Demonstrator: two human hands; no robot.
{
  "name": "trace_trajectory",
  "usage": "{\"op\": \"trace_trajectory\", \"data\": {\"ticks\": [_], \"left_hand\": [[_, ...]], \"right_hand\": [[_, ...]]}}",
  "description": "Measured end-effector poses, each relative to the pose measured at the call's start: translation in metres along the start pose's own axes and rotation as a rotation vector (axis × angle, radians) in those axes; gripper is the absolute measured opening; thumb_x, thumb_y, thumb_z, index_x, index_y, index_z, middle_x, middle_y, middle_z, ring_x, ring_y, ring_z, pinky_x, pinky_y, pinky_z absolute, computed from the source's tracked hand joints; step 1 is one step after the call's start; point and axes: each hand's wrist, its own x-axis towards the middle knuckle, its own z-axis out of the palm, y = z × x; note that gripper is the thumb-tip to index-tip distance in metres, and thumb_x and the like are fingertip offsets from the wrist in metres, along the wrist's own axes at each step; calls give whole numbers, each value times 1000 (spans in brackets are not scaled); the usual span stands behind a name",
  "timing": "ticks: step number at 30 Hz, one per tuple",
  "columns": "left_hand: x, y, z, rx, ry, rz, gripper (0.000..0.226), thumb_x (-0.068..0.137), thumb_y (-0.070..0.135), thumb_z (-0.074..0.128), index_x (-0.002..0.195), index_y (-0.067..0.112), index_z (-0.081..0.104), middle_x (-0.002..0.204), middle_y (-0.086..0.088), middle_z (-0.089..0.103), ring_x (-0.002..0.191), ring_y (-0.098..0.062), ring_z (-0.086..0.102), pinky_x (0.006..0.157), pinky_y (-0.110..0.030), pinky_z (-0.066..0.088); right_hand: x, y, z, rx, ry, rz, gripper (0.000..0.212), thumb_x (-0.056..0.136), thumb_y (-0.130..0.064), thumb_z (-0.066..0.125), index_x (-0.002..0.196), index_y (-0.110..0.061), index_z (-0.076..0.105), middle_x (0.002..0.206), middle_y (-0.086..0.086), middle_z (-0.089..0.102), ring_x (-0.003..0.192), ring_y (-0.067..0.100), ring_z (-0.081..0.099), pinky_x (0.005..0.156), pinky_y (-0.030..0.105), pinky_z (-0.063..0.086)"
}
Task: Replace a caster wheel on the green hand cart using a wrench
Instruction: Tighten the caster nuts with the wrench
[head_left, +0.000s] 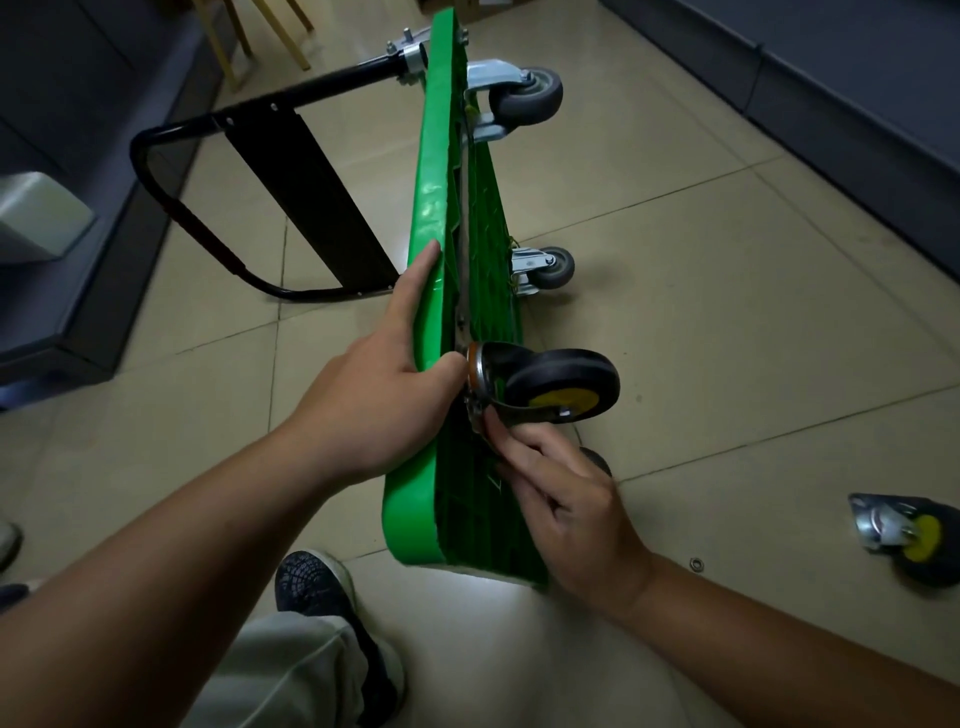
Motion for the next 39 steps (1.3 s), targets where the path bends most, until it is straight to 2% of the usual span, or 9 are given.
{"op": "trace_trajectory", "data": {"ticks": [5, 10, 11, 14, 18, 21, 25, 30, 39], "left_hand": [[-1, -1, 0, 45, 19, -8, 86, 78, 49, 43, 144, 75, -5, 123, -7, 63, 84, -30, 70, 82, -51, 59], [1, -3, 0, 119, 45, -16, 81, 92, 45, 47, 145, 73, -8, 121, -10, 63, 86, -32, 68, 85, -50, 57], [1, -3, 0, 126, 47, -14, 81, 95, 43, 48, 146, 72, -8, 121, -11, 63, 86, -33, 68, 86, -51, 56], [2, -4, 0, 143, 43, -13, 82, 100, 37, 49, 147, 71, -10, 118, -12, 64, 86, -33, 67, 85, -51, 56], [4, -3, 0, 141, 45, -7, 83, 102, 36, 50, 148, 69, -11, 117, -10, 64, 82, -29, 68, 80, -49, 57], [3, -2, -1, 86, 26, -5, 83, 101, 36, 52, 146, 73, -8, 121, -10, 64, 86, -29, 70, 83, -51, 58], [0, -1, -1, 26, 13, -5, 83, 88, 48, 50, 143, 76, -5, 116, -6, 67, 83, -28, 72, 82, -51, 59], [0, 0, -1, 8, 5, 0, 86, 79, 50, 45, 144, 75, -3, 119, -6, 67, 83, -29, 72, 81, -51, 60], [-1, -3, -2, 14, -2, 4, 84, 80, 50, 45, 144, 76, -3, 110, 0, 67, 76, -27, 70, 76, -53, 60]], "right_hand": [[0, 3, 0, 90, -60, 6, 45, 99, 5, 56, 144, 4, 50, 113, 15, 63, 105, 27, 65, 94, 27, 50], [-5, -26, 7, 213, -31, 221, 43, 102, -10, 57, 145, -14, 54, 115, -3, 68, 110, 13, 66, 96, 24, 50], [-4, -34, 7, 254, -27, 290, 42, 101, -10, 58, 143, -18, 58, 111, -8, 71, 106, 10, 68, 93, 26, 52], [9, -64, 0, 493, -10, 523, 32, 98, -16, 61, 126, -29, 69, 73, -10, 68, 61, 9, 61, 59, 25, 51], [27, -89, -3, 810, 49, 739, 13, 98, -15, 64, 101, -15, 76, 65, 2, 66, 50, 13, 60, 48, 20, 49], [12, -97, -1, 686, 61, 665, 25, 97, -13, 64, 119, -20, 73, 65, -2, 66, 50, 11, 58, 54, 21, 51], [-20, -68, -6, 279, 90, 397, 49, 97, -17, 60, 142, -36, 54, 79, -11, 60, 67, 10, 57, 67, 28, 55], [2, -23, -7, 60, 78, 93, 44, 100, 0, 56, 144, -5, 52, 107, 7, 63, 98, 20, 63, 86, 23, 49], [1, 7, 2, 51, 1, -36, 44, 100, 5, 56, 143, 2, 52, 118, 10, 63, 113, 22, 63, 97, 26, 48]]}}
